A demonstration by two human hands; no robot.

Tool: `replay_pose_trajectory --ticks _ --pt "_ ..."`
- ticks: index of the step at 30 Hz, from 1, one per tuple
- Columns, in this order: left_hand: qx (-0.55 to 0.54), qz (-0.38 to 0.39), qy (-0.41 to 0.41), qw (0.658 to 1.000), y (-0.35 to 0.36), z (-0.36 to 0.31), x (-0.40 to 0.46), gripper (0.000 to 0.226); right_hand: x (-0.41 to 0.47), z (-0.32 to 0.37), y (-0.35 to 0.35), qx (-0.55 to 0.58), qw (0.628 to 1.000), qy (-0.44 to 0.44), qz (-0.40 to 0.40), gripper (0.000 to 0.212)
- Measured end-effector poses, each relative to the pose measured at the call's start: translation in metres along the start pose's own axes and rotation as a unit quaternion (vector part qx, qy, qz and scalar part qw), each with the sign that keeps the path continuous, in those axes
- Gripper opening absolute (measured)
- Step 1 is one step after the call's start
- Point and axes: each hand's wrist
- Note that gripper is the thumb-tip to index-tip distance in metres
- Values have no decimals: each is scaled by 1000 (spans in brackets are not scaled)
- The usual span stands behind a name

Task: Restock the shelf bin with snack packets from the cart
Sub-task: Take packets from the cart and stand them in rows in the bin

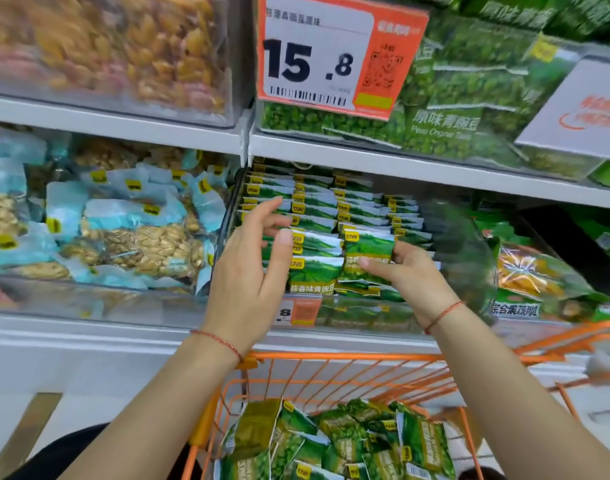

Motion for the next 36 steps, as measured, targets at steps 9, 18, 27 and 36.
replay_pose_trajectory --ticks 9,18,27,36 --pt "-1 2 1 1000 2 4 -2 40 -3 -3 4 -169 984 -45 -16 29" --pt "-2 13 4 1000 0 3 -2 38 -18 -14 8 -232 933 -234 -143 62" --pt "-12 32 4 999 4 5 -3 42 -9 -8 8 -319 906 -265 -82 52" --pt "0 31 25 999 -1 11 -3 50 -21 -22 -4 -273 931 -215 -110 82"
Point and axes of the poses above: each hand's wrist, its own x-axis towards the middle knuckle, its own y-axis out of the palm, z = x × y, and after that the axes turned 14 degrees about -z, right-handed
